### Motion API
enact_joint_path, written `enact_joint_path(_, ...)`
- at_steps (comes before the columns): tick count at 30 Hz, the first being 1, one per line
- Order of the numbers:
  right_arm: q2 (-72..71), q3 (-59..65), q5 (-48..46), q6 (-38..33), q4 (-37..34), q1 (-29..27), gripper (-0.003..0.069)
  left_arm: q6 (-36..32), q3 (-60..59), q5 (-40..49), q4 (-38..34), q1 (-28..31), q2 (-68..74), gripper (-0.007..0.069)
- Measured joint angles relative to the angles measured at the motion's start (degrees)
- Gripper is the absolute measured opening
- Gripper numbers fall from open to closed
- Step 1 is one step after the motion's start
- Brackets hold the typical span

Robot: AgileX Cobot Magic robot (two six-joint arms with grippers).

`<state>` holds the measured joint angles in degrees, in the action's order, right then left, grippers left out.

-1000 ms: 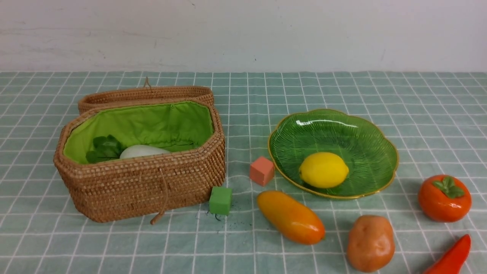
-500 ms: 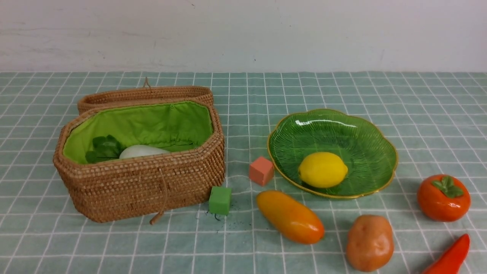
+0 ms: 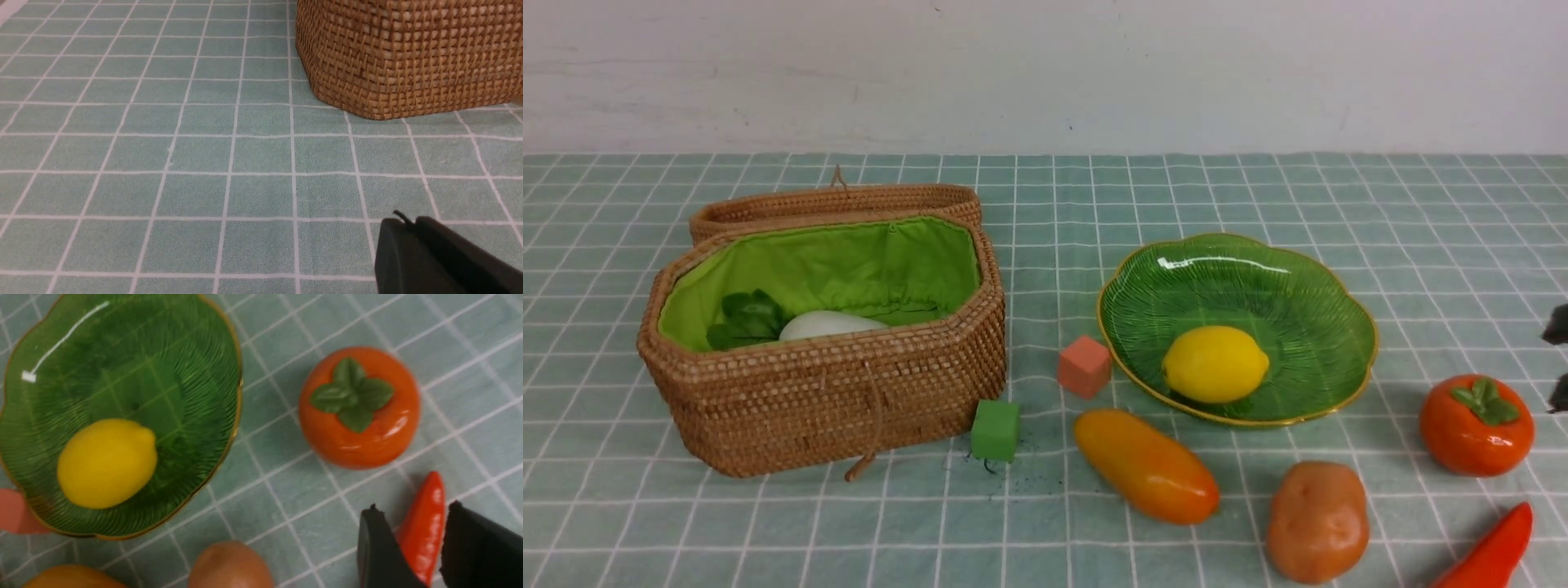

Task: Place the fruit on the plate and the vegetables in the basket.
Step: Grab a tomato with your right arm and place it on the plate on the right.

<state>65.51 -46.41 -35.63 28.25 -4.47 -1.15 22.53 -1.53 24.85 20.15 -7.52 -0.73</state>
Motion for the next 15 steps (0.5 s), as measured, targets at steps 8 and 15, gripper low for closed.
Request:
enact_joint_path(8, 14.31, -5.31, -0.52, -23.28, -25.39, -16.91, 0.0398, -0.02, 0.0, 0.0, 0.0, 0.0, 0.0, 0.0044)
enact_joint_path(15, 25.82, -5.5, 3.42, -44.76, -43.98, -19.91, 0.0584, -0.02, 0.0, 0.0, 0.0, 0.0, 0.0, 0.0054)
